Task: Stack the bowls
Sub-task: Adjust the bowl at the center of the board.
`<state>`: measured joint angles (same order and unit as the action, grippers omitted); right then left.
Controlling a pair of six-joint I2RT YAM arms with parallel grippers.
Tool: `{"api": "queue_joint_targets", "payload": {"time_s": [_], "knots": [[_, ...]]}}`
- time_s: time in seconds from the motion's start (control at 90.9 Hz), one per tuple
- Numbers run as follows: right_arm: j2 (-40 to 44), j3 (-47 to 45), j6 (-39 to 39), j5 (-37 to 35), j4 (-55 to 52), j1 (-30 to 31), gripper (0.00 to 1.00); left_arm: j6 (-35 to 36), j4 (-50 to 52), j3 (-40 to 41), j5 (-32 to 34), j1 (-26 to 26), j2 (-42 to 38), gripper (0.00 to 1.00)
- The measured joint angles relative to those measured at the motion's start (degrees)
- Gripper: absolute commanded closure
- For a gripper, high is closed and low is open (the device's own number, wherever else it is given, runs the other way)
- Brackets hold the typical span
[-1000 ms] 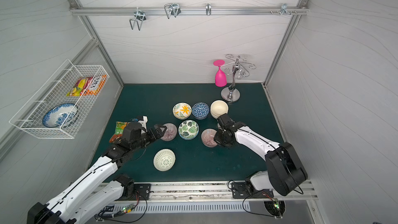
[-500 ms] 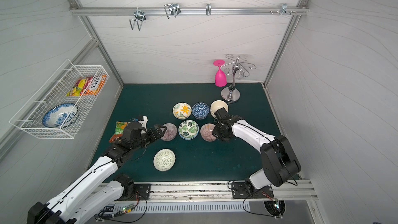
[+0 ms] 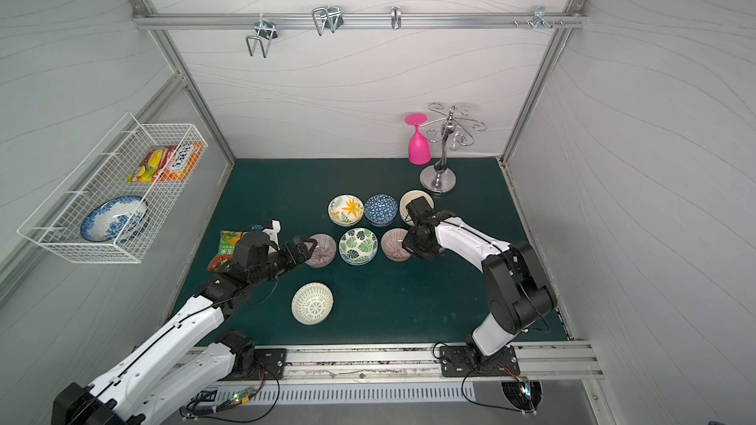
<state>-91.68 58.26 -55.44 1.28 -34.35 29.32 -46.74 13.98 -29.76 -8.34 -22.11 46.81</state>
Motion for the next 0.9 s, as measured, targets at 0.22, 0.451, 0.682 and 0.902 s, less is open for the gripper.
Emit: {"api": "queue_joint_targets", "payload": {"time_s": [0.22,0.451,0.682,0.902], "knots": [[-0.96,0.85,0.42,-0.35,0.0,-0.07,0.98,0.0,0.0,0.0,0.0,0.0,0.33,0.0],[-1.11,2.43,1.62,-0.35,-0.13,-0.04,0.55,0.0,0.0,0.0,0.0,0.0,0.33,0.0],[1.16,5.97,2.36,-2.51,-1.84,2.95,0.35,-0.04,0.13,0.0,-0.02,0.0,1.62,0.01],[10.45,6.75,2.23,-9.01,-4.55,9.6,0.01,-0.46,2.4,-0.22,0.04,0.0,3.82,0.02]]}}
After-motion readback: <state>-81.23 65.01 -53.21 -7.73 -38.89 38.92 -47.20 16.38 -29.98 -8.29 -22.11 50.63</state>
